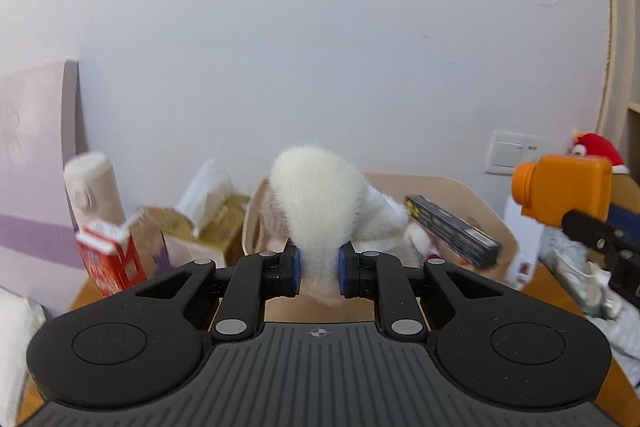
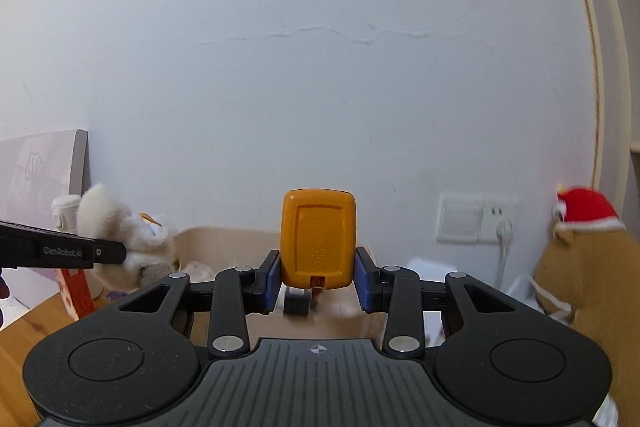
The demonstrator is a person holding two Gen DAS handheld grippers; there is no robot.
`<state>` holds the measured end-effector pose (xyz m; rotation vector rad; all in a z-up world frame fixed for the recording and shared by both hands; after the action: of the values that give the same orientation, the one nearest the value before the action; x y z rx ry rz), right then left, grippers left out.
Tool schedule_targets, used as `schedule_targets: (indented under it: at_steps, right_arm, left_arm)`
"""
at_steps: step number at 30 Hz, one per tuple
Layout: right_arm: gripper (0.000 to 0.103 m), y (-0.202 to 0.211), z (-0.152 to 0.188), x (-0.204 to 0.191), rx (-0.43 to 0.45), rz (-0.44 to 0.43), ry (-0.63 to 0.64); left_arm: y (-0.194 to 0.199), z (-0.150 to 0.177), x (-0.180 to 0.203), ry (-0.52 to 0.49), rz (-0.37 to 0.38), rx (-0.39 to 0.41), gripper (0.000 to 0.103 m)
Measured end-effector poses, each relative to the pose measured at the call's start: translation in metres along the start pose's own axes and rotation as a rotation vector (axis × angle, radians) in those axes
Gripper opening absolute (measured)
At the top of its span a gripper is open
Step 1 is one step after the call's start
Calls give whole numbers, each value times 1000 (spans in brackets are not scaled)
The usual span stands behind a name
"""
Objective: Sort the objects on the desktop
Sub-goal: 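Lift the white fluffy item and orange bottle up over the basket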
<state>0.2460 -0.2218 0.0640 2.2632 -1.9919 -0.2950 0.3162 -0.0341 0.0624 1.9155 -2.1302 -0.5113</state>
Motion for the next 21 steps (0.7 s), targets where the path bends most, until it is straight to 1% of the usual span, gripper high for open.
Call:
schedule_targets:
  at_steps: [5,12,14,18,21]
  right_arm:
    - [35,-35,-14,-11,-34,-37,18]
    - [35,-85,-8,-20,-132,-82,36]
    - [35,-98,-4,-22,-159,-78,52]
    - [35,-127,3,-24,-220,-63,80]
    - [35,-142,9,-23,-251,-43,96]
  left_arm:
    - [-27,-16,-3,-15,-30,-11,17]
    - [-61,-22,-3,-41,-34,-33,17]
    - [-73,-21,-3,-46,-37,-46,17]
    - [-97,-19,-2,-35,-14,-86,17]
    - [-113,-12,4,-61,-2,-122,17]
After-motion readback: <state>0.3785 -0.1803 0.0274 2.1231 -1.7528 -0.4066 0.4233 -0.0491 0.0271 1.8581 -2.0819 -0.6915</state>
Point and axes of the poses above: each gripper's, at about its wrist camera, not at the fingertips, and y roughly against the way its jaws point, x to its right, z to its underside, the point moved 1 cm from there along -y, roughly the way its jaws point, and after that the axes turned 6 degrees about -y, right-handed, at the moved point
